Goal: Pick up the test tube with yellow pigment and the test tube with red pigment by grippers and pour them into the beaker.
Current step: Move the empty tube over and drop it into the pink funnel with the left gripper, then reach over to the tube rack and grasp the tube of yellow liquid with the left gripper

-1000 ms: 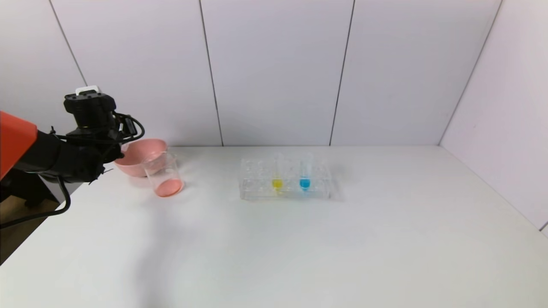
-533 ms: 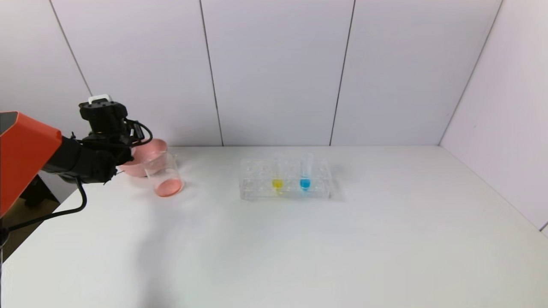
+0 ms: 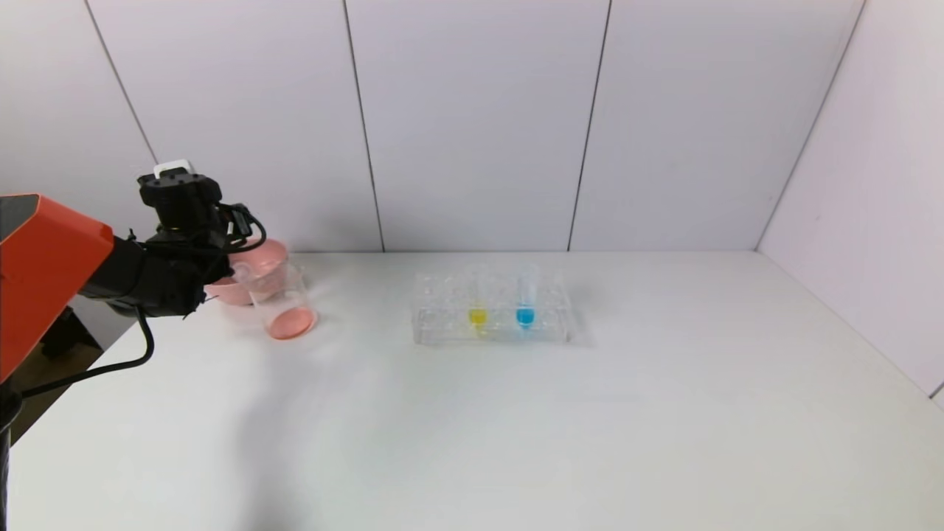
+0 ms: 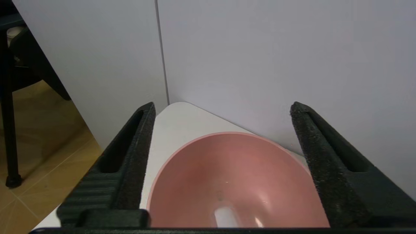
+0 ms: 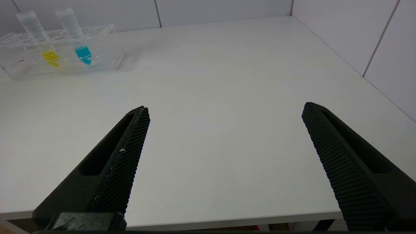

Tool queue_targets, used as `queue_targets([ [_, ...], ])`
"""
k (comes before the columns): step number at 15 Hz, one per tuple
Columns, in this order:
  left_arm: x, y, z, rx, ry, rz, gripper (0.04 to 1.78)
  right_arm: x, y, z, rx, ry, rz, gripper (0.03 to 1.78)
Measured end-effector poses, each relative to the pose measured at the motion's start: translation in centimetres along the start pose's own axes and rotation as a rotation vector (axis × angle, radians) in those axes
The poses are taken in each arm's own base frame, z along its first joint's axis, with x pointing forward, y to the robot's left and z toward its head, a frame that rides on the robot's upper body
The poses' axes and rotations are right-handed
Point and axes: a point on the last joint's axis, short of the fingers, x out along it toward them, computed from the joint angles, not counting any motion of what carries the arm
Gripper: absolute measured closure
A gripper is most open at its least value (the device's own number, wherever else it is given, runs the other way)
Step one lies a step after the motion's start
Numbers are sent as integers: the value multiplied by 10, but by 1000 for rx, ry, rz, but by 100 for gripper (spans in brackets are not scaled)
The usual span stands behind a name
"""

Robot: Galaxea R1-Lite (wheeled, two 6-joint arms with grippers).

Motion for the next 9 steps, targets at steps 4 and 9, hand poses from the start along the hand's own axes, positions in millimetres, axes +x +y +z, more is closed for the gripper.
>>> queue_targets([
  [4, -14, 4, 14, -12, -21, -63, 5, 0, 0, 0, 0, 0, 0, 10],
  [9, -78, 25, 34, 25, 76, -341, 6, 0, 0, 0, 0, 0, 0, 10],
])
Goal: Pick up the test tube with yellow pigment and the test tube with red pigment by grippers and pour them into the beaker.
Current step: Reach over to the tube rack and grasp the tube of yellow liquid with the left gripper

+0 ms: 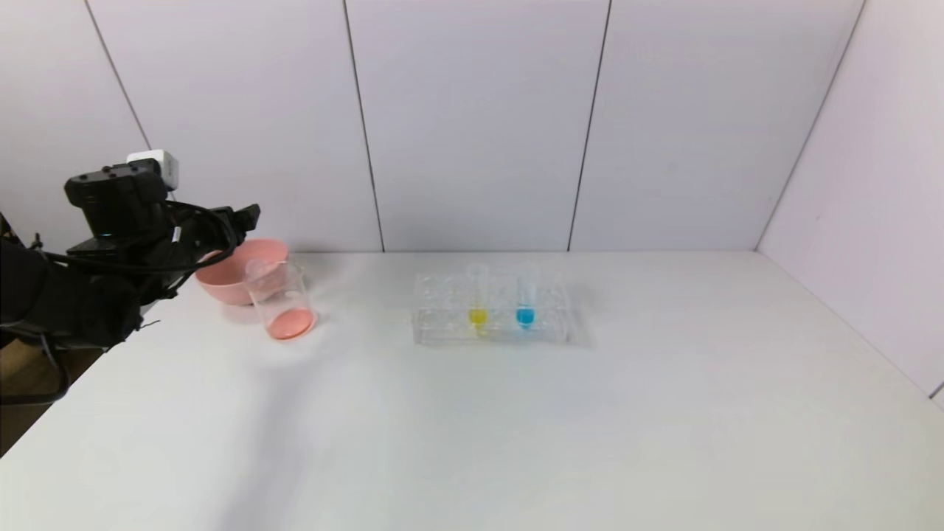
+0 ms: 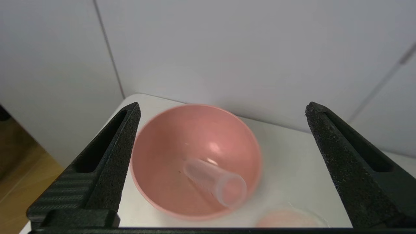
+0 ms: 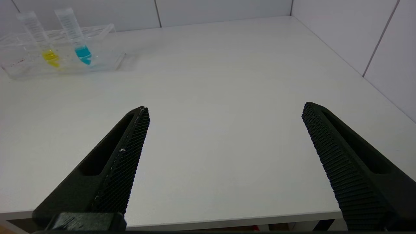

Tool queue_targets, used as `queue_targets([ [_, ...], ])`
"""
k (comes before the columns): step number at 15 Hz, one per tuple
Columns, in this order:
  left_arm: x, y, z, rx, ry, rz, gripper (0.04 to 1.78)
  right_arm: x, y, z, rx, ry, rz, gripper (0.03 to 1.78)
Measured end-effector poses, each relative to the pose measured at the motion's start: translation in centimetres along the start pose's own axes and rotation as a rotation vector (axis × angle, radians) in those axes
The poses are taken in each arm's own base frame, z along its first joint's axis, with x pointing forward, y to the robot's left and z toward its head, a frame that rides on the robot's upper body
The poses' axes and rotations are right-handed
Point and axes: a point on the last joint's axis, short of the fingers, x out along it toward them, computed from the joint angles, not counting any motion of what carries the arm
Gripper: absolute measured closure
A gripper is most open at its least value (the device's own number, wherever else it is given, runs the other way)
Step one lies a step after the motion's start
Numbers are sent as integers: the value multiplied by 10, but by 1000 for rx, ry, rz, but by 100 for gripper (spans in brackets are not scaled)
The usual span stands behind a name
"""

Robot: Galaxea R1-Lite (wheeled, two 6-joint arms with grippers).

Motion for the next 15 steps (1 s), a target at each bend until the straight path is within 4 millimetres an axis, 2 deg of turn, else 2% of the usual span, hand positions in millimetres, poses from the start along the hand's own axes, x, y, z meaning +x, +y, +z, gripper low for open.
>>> queue_targets([
  [4, -79, -4, 2, 85, 134, -341, 6, 0, 0, 0, 0, 0, 0, 10],
  [6, -114, -22, -4, 132, 186, -520, 6, 0, 0, 0, 0, 0, 0, 10],
  [8, -143, -47, -10, 161, 225, -626, 6, 0, 0, 0, 0, 0, 0, 10],
  [12, -185, -105, -26, 181, 284, -717, 6, 0, 0, 0, 0, 0, 0, 10],
  [15, -188, -151, -40, 139, 270, -642, 6, 0, 0, 0, 0, 0, 0, 10],
])
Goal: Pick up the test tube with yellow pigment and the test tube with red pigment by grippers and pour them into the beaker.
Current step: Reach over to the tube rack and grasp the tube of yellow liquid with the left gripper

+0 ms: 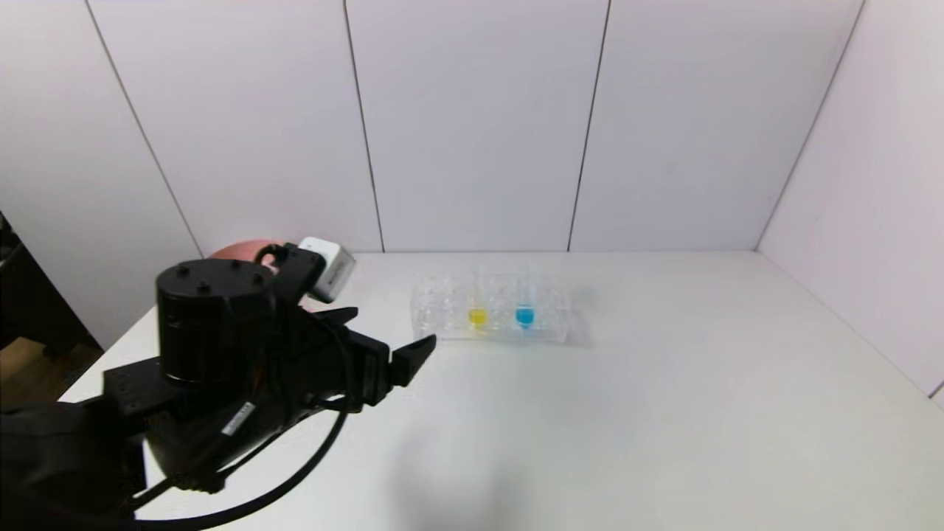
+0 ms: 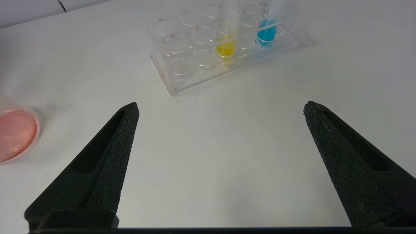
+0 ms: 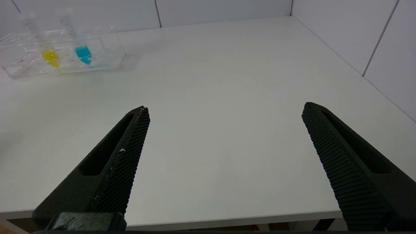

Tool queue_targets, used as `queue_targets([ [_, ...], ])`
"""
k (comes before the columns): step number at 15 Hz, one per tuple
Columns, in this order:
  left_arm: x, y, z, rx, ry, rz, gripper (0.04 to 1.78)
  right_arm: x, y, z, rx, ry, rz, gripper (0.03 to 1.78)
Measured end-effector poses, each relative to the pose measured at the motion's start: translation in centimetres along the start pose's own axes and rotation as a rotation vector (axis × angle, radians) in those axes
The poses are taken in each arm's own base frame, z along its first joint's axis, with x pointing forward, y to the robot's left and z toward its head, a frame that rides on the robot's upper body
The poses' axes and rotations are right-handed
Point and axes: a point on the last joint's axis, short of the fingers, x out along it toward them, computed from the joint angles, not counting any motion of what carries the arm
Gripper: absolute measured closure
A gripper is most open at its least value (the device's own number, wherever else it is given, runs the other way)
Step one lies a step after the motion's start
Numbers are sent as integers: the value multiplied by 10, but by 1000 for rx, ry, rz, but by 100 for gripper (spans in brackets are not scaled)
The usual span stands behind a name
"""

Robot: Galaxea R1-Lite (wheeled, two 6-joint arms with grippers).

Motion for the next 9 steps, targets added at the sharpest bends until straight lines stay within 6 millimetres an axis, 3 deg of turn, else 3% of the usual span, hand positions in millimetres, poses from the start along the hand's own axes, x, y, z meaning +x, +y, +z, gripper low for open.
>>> queue_targets([
  [6, 89, -70, -15, -41, -169, 217, 6, 0, 0, 0, 0, 0, 0, 10],
  [9, 124, -90, -24, -63, -222, 310, 6, 0, 0, 0, 0, 0, 0, 10],
])
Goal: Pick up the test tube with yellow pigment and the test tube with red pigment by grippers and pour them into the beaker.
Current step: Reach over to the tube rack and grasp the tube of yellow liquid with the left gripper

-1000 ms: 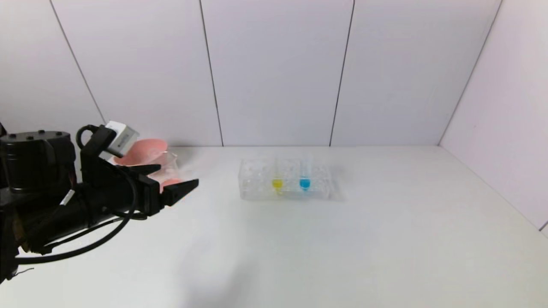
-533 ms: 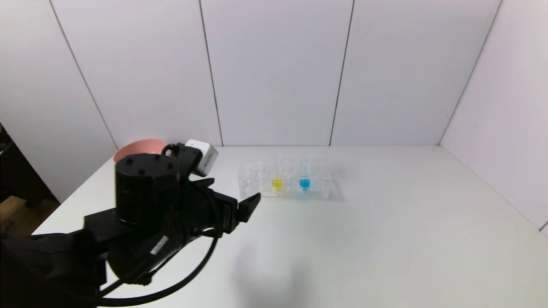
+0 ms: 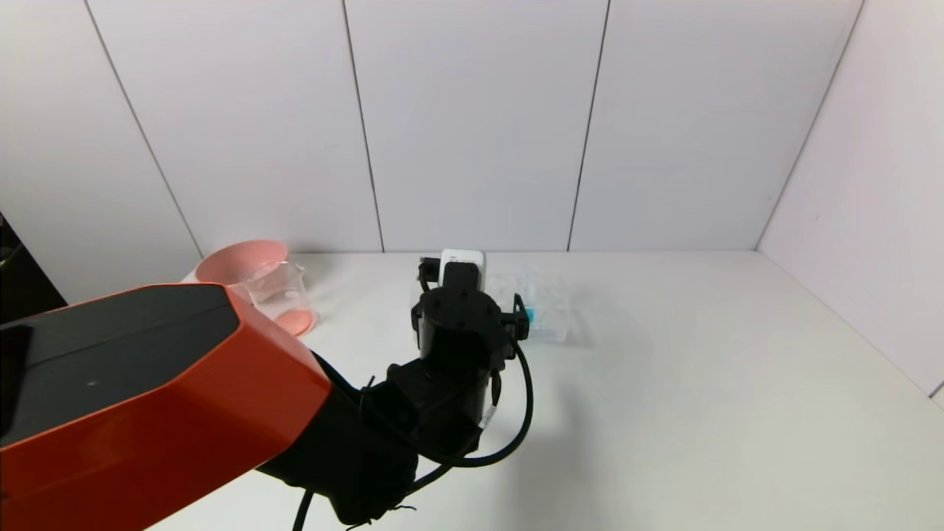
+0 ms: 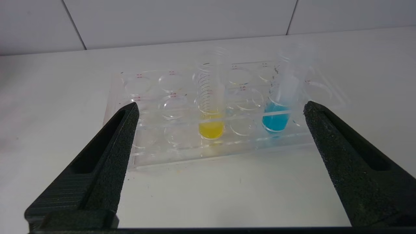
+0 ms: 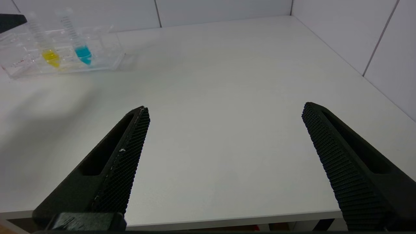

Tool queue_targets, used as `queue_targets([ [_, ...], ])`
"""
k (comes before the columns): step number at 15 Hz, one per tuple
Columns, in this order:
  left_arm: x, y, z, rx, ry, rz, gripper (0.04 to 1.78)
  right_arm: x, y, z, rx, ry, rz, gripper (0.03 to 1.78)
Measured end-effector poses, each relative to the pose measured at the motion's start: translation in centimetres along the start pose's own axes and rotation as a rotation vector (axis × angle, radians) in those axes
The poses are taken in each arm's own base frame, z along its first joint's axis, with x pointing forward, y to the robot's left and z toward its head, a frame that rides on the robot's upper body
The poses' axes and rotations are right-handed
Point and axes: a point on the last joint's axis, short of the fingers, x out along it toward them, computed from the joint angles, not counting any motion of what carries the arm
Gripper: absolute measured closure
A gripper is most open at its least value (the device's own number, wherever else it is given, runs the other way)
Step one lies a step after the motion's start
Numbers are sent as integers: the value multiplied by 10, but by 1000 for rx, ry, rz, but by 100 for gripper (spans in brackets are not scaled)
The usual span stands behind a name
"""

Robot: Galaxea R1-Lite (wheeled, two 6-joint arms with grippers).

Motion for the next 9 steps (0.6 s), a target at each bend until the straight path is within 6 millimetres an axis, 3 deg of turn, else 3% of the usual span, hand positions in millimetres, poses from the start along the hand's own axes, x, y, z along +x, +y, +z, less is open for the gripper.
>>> queue_targets([
  [4, 24, -13, -16, 31, -20, 49, 6, 0, 0, 0, 0, 0, 0, 10],
  [9, 54, -10, -22, 57, -81, 106, 6, 0, 0, 0, 0, 0, 0, 10],
])
